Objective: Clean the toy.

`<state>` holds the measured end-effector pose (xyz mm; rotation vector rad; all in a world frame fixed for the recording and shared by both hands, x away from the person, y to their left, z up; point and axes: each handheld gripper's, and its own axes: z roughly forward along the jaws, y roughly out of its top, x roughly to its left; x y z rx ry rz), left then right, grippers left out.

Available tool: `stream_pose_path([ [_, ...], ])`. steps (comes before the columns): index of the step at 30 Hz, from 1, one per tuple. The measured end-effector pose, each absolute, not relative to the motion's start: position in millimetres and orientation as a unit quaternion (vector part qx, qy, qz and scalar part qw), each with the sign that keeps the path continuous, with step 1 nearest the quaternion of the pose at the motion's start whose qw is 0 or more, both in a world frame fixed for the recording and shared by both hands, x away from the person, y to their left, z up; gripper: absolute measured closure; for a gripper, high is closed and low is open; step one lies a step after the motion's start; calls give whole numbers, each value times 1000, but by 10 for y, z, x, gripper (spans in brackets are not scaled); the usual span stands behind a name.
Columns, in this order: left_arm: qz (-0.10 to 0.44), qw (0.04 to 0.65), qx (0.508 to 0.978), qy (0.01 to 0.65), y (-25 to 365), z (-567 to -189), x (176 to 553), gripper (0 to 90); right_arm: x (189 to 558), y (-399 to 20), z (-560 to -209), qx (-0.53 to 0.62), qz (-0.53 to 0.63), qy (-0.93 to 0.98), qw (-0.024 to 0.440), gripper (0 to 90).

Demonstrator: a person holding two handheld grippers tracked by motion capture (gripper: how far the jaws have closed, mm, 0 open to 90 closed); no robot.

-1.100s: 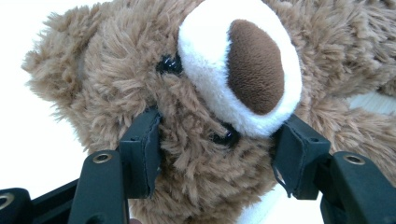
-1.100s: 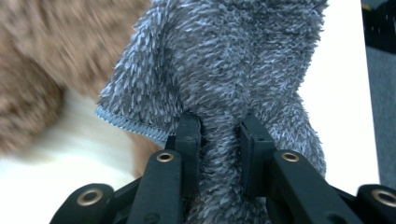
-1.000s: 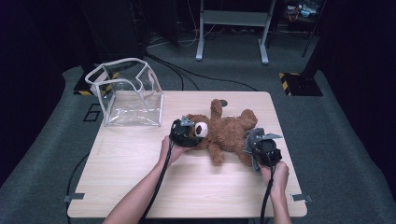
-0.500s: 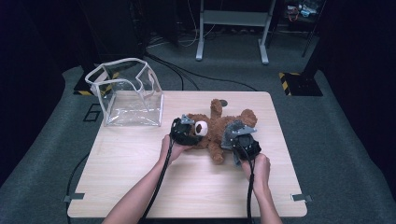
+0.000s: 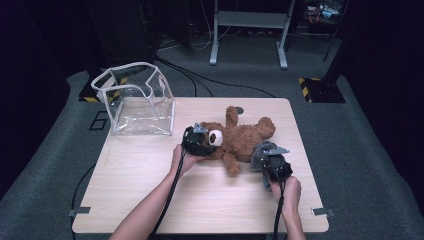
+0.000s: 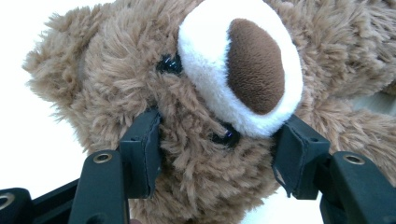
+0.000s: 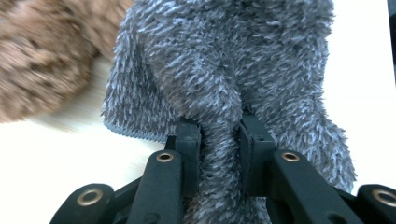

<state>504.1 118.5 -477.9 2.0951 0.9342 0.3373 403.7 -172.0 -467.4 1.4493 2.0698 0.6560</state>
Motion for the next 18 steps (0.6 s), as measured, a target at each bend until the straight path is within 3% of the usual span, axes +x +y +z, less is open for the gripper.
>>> stream_pose_path([
  [6,130,400,829,369,1191,-4778,5049,398,3989,-1922,-4698,560,255,751,239,725],
  [10,133,404,825,372,1188,-4786,5060,398,3922,-1912,-4483,553,280,744,250,724],
  [15,135,403,825,372,1186,-4780,5060,396,3957,-1592,-4155,508,303,760,269,724],
  [18,143,404,824,370,1185,-4775,5049,389,4130,-1381,-4133,495,291,771,276,724],
])
